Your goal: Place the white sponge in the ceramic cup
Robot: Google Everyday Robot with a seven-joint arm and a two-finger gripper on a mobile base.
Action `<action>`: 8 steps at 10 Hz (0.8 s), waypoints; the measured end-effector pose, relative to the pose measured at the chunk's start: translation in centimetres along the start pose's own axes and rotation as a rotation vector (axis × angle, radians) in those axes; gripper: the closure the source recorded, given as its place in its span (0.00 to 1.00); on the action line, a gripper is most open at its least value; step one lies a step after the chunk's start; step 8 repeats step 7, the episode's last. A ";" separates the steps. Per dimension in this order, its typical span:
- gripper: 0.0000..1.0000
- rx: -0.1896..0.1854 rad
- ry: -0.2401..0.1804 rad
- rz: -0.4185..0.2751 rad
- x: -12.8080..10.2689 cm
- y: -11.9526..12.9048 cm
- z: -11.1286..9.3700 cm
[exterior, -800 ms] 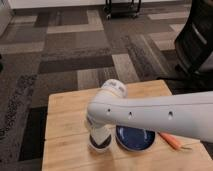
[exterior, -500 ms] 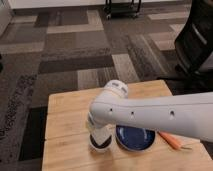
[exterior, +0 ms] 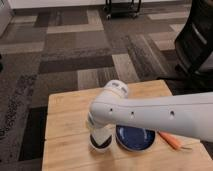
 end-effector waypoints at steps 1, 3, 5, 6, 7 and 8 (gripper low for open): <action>0.20 0.000 0.000 0.000 0.0 0.0 0.0; 0.20 0.001 0.000 0.000 0.0 0.0 0.0; 0.20 0.001 0.001 0.000 0.0 0.0 0.0; 0.20 0.001 0.001 0.000 0.0 0.0 0.0; 0.20 0.001 0.000 0.000 0.0 0.0 0.0; 0.20 0.001 0.000 0.000 0.0 0.0 0.0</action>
